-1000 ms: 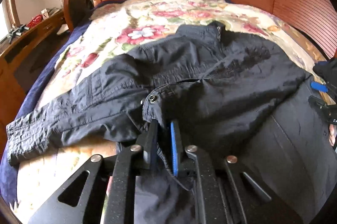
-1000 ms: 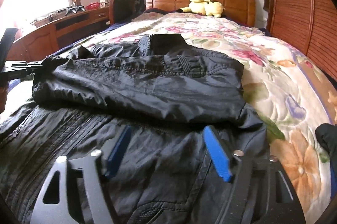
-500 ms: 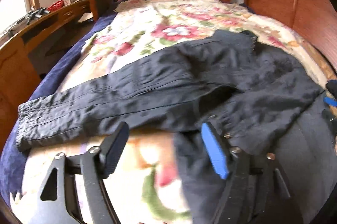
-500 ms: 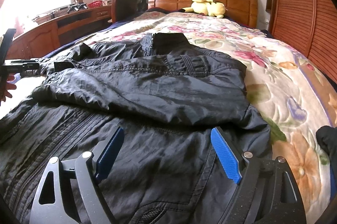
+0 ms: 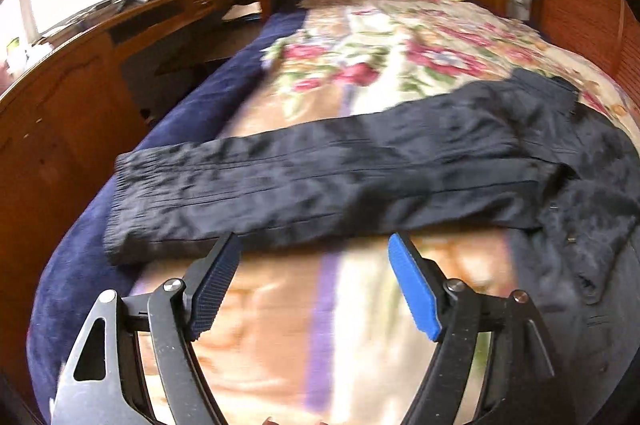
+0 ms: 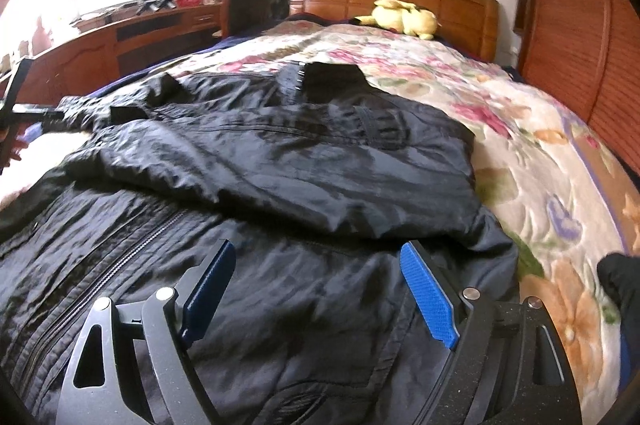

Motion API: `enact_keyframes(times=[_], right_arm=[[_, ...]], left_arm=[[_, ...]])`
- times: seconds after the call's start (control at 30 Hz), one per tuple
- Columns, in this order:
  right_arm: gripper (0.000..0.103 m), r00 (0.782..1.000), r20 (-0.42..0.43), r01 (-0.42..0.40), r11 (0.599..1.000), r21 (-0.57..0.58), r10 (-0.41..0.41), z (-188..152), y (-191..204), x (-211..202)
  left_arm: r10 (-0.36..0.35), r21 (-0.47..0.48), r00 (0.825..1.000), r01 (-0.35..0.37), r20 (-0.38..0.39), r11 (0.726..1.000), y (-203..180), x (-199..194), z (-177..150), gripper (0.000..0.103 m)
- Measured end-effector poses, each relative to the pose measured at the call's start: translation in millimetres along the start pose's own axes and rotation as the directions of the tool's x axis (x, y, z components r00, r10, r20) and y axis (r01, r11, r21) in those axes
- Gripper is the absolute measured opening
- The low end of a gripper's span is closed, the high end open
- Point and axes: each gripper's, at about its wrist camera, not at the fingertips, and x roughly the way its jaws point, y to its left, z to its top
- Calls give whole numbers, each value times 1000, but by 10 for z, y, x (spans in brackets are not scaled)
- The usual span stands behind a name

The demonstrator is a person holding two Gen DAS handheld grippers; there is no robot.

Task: Fold large clothes
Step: 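Move the left gripper to the other sleeve cuff and close on it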

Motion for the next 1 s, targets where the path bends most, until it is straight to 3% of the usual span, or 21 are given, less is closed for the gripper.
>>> enact_keyframes(times=[0.13, 0.37, 0.57, 0.7, 1.0], right_arm=[[95, 1000, 19, -7, 1000, -12, 7, 135, 195, -143], [97, 994, 2, -106, 994, 3, 106, 416, 714, -233], [97, 987, -21, -160, 987, -8, 159, 497, 1067, -2], [97, 981, -46, -192, 981, -18, 191, 449, 1084, 136], [97, 982, -52, -181, 983, 40, 183, 461, 939, 277]], left_arm=[[39, -16, 999, -39, 15, 999, 310, -14, -6, 78], [114, -37, 993, -114, 7, 993, 765, 81, -44, 78], [161, -72, 987, -162, -20, 984, 1101, 272, -65, 78], [207, -95, 976, -212, -65, 973, 1283, 450, -91, 78], [168, -122, 980, -180, -102, 976, 1383, 623, -119, 78]])
